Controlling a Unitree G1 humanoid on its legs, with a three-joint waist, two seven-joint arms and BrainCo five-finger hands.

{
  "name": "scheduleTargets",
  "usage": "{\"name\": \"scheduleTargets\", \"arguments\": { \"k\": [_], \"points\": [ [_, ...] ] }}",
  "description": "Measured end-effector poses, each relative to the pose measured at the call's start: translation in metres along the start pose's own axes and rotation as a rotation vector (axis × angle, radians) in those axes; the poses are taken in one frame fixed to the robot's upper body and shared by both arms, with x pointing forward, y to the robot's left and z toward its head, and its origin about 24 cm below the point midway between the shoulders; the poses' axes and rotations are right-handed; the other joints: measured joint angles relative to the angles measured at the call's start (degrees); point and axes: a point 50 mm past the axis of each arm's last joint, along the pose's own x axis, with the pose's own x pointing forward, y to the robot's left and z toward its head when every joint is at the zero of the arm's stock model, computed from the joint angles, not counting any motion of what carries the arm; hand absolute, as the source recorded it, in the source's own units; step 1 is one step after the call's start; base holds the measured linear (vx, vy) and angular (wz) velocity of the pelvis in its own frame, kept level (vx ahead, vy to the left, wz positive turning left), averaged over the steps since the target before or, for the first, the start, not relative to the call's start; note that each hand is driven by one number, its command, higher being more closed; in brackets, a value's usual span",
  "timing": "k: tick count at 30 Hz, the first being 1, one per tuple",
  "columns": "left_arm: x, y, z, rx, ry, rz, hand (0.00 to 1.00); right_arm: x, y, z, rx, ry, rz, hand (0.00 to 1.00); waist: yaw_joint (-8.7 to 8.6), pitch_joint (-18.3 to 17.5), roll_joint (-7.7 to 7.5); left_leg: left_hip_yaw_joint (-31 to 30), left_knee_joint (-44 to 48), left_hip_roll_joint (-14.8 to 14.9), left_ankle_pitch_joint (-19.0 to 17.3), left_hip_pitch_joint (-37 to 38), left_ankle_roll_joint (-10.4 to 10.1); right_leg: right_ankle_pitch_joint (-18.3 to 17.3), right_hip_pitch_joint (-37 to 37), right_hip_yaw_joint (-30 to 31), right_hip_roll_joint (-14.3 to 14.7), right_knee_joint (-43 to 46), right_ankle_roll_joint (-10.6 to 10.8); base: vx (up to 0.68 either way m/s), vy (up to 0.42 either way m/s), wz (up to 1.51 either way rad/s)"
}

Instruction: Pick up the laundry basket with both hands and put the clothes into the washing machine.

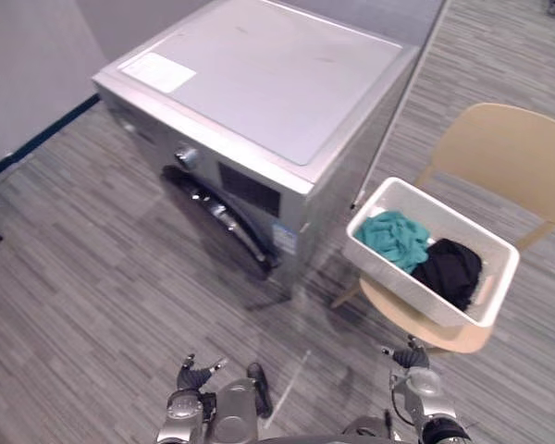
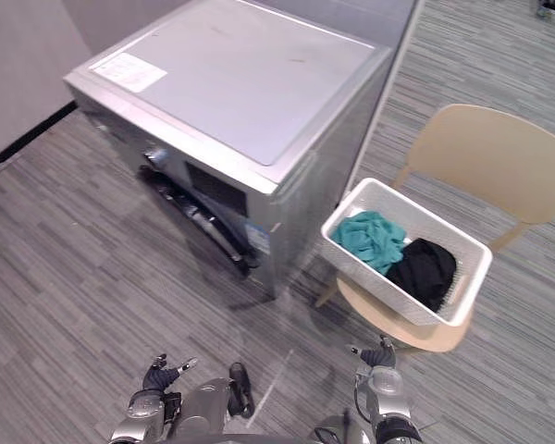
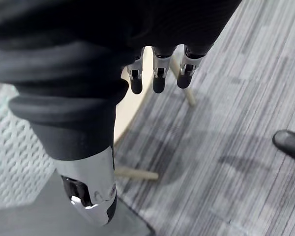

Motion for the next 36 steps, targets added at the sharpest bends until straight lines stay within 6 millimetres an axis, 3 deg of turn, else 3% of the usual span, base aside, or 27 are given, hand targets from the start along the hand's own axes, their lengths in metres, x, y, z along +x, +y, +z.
{"name": "scheduleTargets", "arguments": {
  "k": [1,4,6,7,8,9,11,14,20,22,28,30,36],
  "points": [
    [0.000,0.001,-0.002,0.012,0.004,0.000,0.00,-0.001,0.006,0.000,-0.032,-0.007,0.026,0.00,-0.71,0.3,0.50,-0.9,-1.3,-0.4,0.0,0.9,0.0,-1.8,-3.7,5.9,2.1,5.0,-0.2,-0.04,0.232,0.15],
    [-0.001,0.003,-0.005,0.016,0.011,0.003,0.00,-0.006,0.016,-0.006,-0.049,0.000,0.059,0.00,-0.97,0.6,0.74,-5.7,-7.5,-3.7,0.9,3.3,-0.1,-6.9,-9.4,15.8,12.8,4.1,6.2,0.00,0.129,0.43],
    [-0.002,0.001,-0.006,0.019,0.010,-0.003,0.00,-0.007,0.019,-0.005,-0.078,-0.014,0.075,0.00,-1.05,0.7,0.66,-7.7,-9.9,-5.3,1.9,4.1,-1.1,-7.6,-11.4,20.5,19.0,-1.0,7.4,0.07,0.036,0.75],
    [-0.002,-0.001,-0.005,0.026,0.007,-0.009,0.00,-0.008,0.022,-0.003,-0.098,-0.029,0.084,0.00,-1.89,0.8,0.50,-8.7,-10.2,-6.1,2.9,4.1,-1.2,-7.5,-11.5,22.8,21.0,-4.0,7.4,0.11,-0.020,1.17],
    [-0.002,-0.002,-0.003,0.038,-0.004,-0.015,0.00,-0.009,0.024,0.000,-0.107,-0.049,0.091,0.00,-2.72,1.0,-0.04,-9.5,-10.0,-7.0,3.8,3.9,-1.6,-7.1,-11.2,24.1,21.3,-6.0,7.2,0.11,-0.070,1.49],
    [-0.002,-0.008,0.002,0.034,-0.022,-0.025,0.00,-0.010,0.023,0.006,-0.125,-0.086,0.094,0.00,-2.95,1.2,0.15,-10.8,-8.8,-7.7,4.1,2.9,-1.3,-6.6,-10.8,24.3,21.0,-6.2,5.4,0.11,-0.076,1.36],
    [-0.003,-0.014,0.007,0.018,-0.050,-0.031,0.00,-0.009,0.025,0.022,-0.148,-0.152,0.108,0.00,-1.83,0.8,0.89,-13.4,-8.6,-7.6,4.8,1.6,-2.0,-6.9,-10.8,22.6,21.5,-7.8,5.5,0.14,-0.068,0.83],
    [-0.004,-0.013,0.007,0.022,-0.055,-0.030,0.00,-0.012,0.040,0.048,-0.155,-0.252,0.164,0.00,-1.21,0.8,0.89,-17.1,-10.1,-7.4,7.6,0.7,-0.5,-6.7,-9.3,19.0,22.2,-10.4,4.9,0.16,-0.114,0.61],
    [-0.005,-0.020,0.013,0.039,-0.087,-0.055,0.00,-0.017,0.063,0.085,-0.177,-0.377,0.222,0.00,-0.23,0.8,1.12,-20.8,-12.9,-7.3,9.7,1.5,-2.3,-6.4,-7.0,15.9,22.9,-12.6,4.4,0.10,-0.104,0.34],
    [-0.004,-0.022,0.019,0.036,-0.108,-0.058,0.00,-0.019,0.067,0.106,-0.162,-0.437,0.223,0.00,0.31,1.3,1.90,-22.1,-14.6,-7.4,11.2,1.0,-2.7,-6.3,-7.4,14.6,22.9,-13.5,4.2,0.02,-0.079,0.22],
    [-0.005,-0.025,0.036,0.022,-0.180,-0.050,0.00,-0.021,0.057,0.165,-0.124,-0.597,0.100,0.00,1.12,3.4,4.61,-25.8,-18.9,-7.5,15.9,-2.2,-3.3,-5.8,-11.3,11.4,22.7,-13.0,3.1,-0.05,-0.069,0.33],
    [-0.006,-0.028,0.037,0.027,-0.186,-0.059,0.00,-0.022,0.047,0.190,-0.121,-0.663,0.034,0.00,2.42,4.6,6.00,-26.1,-20.8,-7.6,17.2,-2.7,-3.1,-6.2,-13.3,11.4,22.2,-11.2,2.4,-0.12,-0.045,0.08],
    [-0.006,-0.027,0.042,0.011,-0.208,-0.053,0.00,-0.028,0.039,0.231,-0.104,-0.757,-0.004,0.00,2.82,7.8,6.45,-26.9,-22.7,-7.6,19.0,-3.9,-3.3,-6.6,-16.1,10.8,21.6,-8.8,1.7,-0.17,-0.047,0.10]
  ]
}}
